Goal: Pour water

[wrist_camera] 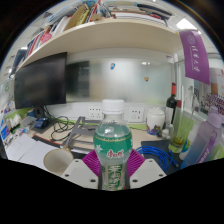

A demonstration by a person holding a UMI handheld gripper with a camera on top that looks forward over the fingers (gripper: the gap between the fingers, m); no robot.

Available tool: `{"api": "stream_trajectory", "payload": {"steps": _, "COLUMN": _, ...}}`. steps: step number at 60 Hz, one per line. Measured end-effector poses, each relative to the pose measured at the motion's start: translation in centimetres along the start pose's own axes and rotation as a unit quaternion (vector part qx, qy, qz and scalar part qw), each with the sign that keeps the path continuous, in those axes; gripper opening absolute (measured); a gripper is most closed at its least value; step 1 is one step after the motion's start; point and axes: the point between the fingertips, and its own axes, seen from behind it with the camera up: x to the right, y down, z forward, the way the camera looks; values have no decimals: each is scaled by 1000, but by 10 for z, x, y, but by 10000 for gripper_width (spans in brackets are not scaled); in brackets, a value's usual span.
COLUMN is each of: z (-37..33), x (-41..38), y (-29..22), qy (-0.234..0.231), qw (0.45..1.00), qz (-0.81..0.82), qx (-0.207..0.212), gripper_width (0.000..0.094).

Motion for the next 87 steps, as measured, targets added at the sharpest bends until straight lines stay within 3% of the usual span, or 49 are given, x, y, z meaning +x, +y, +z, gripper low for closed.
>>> {"api": "stream_trajectory", "payload": {"steps": 9, "z": 3, "x": -1, "y": 1, "qy": -5, "qw": 1000, "qz": -6, "qx": 23, "gripper_width": 316}}
{"api": "stream_trajectory", "payload": {"steps": 13, "z": 4, "x": -1, "y": 1, "qy": 1, "qw": 1000, "qz": -4, "qx": 29, "gripper_width": 361}}
{"api": "stream_trajectory", "payload": {"steps": 16, "z": 3, "x": -4, "y": 1, "qy": -2, "qw": 999, "qz": 1, "qx": 32, "gripper_width": 508}}
{"api": "stream_trajectory", "payload": {"steps": 22, "z": -2, "x": -2, "y": 5, "qy": -2, "qw": 1000, "qz": -2, "qx": 21, "gripper_width": 530}}
{"api": "stream_trajectory", "payload": {"steps": 27, "z": -11, "x": 1, "y": 12, "qy": 6, "qw": 1000, "qz": 5, "qx": 3, "gripper_width": 786}}
{"api": "stream_trajectory", "payload": {"steps": 29, "z": -18, "x": 3, "y": 16, "qy": 12, "qw": 1000, "qz": 1, "qx": -1, "gripper_width": 829}}
{"api": "stream_trajectory", "payload": {"steps": 41, "z": -104, "x": -5, "y": 49, "qy": 50, "qw": 997, "qz": -12, "qx": -56, "gripper_width": 823}}
{"api": "stream_trajectory", "payload": {"steps": 52, "z": -196, "x": -70, "y": 51, "qy": 72, "qw": 989, "qz": 58, "qx": -114, "gripper_width": 832}}
{"api": "stream_trajectory", "payload": {"steps": 71, "z": -265, "x": -151, "y": -32, "qy": 56, "qw": 995, "qz": 50, "qx": -65, "gripper_width": 856}}
{"api": "stream_trajectory", "payload": {"steps": 87, "z": -276, "x": -180, "y": -45, "qy": 46, "qw": 996, "qz": 46, "qx": -58, "gripper_width": 851}}
